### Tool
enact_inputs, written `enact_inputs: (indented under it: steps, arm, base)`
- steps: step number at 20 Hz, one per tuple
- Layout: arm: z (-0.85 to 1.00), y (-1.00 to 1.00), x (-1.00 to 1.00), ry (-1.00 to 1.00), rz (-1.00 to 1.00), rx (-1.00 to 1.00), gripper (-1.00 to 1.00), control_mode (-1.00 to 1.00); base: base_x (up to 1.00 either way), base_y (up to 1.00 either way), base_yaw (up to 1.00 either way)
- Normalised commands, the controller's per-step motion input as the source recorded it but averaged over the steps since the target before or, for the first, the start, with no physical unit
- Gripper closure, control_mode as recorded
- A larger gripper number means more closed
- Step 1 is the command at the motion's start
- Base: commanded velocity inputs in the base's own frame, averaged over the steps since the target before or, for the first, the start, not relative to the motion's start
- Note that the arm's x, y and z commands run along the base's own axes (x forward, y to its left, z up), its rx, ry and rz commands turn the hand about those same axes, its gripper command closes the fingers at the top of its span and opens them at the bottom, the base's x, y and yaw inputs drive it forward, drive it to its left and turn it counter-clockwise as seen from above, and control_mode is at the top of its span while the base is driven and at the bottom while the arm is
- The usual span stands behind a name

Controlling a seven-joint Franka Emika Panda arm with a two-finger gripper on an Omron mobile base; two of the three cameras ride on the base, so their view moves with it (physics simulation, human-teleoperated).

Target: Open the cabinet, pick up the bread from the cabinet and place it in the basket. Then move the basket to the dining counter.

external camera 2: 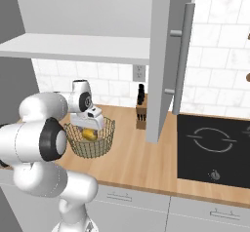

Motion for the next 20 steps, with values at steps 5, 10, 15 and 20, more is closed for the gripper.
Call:
enact_inputs:
  steps: [5, 10, 15, 20]
  arm:
    - [-0.25, 0.04, 0.0, 0.0, 0.0, 0.0, 1.0, -1.0]
    - [-0.05, 0.06, -0.01, -0.01, 0.0, 0.0, -1.0, -1.0]
    - [0.0, 0.0, -0.13, -0.05, 0.0, 0.0, -1.0, -1.0]
    - [0.1, 0.0, -0.02, -0.01, 0.0, 0.0, -1.0, -1.0]
  base:
    - [0.0, 0.0, 0.0]
    - [0.0, 0.0, 0.0]
    - [0.0, 0.0, 0.0]
    - [0.0, 0.0, 0.0]
